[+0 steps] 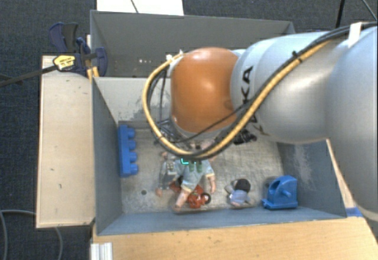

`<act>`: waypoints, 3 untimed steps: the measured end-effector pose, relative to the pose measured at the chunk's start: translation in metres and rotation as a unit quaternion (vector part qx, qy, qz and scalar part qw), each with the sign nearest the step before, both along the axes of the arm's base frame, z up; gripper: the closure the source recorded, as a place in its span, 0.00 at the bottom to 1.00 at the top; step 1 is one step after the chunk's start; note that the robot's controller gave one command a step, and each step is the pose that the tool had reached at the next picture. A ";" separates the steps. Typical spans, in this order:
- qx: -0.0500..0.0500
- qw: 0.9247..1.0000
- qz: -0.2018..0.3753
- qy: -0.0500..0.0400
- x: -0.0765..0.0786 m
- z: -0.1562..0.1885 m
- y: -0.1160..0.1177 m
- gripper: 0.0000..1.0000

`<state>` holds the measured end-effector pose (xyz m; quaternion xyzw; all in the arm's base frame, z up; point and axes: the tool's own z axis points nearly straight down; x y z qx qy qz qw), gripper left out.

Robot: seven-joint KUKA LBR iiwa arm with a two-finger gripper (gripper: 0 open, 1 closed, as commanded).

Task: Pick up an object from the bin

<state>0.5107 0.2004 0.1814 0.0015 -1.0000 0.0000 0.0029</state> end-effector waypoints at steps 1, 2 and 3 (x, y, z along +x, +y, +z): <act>0.001 1.000 -0.003 -0.004 0.002 0.004 -0.001 0.00; 0.002 0.998 0.067 -0.008 0.006 -0.025 -0.010 0.00; 0.001 0.961 0.275 -0.004 0.015 -0.074 -0.023 0.00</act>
Offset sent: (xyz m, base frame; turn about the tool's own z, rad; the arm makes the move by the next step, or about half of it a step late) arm 0.0111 -0.0391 -0.1114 -0.4571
